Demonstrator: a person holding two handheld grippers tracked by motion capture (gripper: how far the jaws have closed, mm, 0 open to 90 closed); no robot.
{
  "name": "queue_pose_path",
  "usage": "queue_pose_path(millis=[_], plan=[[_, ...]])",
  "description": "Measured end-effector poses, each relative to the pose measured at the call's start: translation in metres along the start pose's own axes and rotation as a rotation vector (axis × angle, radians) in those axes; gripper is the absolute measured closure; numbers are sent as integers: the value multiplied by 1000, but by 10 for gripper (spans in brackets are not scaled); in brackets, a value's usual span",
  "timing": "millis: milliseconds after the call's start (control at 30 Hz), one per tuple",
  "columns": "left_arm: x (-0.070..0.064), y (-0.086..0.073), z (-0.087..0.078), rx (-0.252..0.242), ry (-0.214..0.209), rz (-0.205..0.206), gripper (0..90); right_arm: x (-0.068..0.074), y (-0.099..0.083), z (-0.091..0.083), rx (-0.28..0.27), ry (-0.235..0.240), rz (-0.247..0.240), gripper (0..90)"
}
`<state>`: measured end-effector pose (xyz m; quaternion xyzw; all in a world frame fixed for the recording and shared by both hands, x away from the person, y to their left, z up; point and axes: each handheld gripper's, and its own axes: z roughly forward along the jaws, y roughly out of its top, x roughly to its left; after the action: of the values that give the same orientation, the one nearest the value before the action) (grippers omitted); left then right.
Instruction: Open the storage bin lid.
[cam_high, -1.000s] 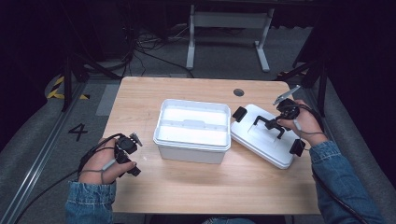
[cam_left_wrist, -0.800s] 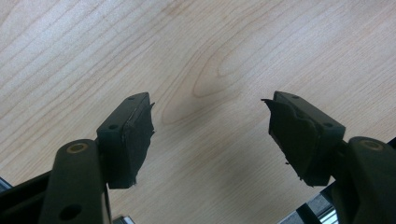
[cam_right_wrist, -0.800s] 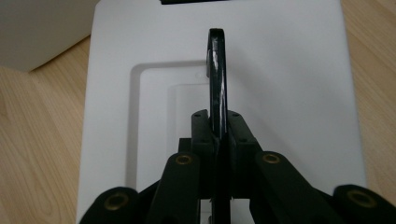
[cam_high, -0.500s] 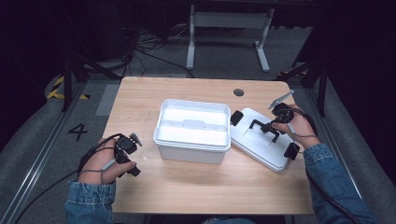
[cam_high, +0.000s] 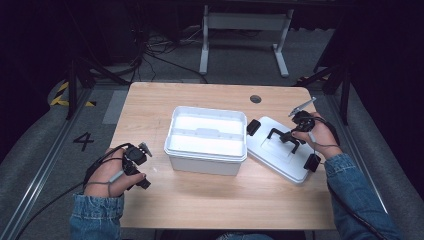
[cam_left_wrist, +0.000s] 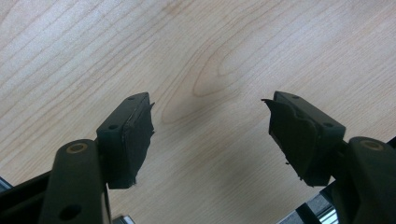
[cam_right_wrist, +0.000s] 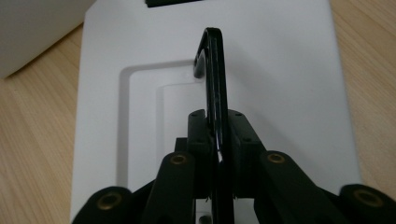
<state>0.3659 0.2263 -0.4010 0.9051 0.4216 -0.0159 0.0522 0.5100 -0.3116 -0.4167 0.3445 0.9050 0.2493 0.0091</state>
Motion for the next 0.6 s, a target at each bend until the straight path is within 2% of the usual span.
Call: queue_pose_path(millis=[100, 133, 300, 367, 400, 467, 600], plan=[[0, 0, 0, 0, -1, -1, 310, -2, -1, 0, -10, -3, 18, 756], [0, 0, 0, 4, -1, -3, 310, -3, -3, -2, -18, -13, 28, 710], [1, 2, 1, 4, -9, -4, 309, -3, -3, -9, -47, -38, 25, 594], [1, 3, 2, 9, -15, -2, 309, -1, -3, -13, -58, -54, 17, 581], [1, 3, 2, 12, -5, 7, 309, 0, -2, -16, -65, -60, 15, 582], [0, 4, 2, 10, -12, -2, 309, 4, -1, -21, -90, -77, 11, 586], [0, 3, 1, 11, -2, 4, 309, 14, 1, -28, -101, -75, -10, 586]])
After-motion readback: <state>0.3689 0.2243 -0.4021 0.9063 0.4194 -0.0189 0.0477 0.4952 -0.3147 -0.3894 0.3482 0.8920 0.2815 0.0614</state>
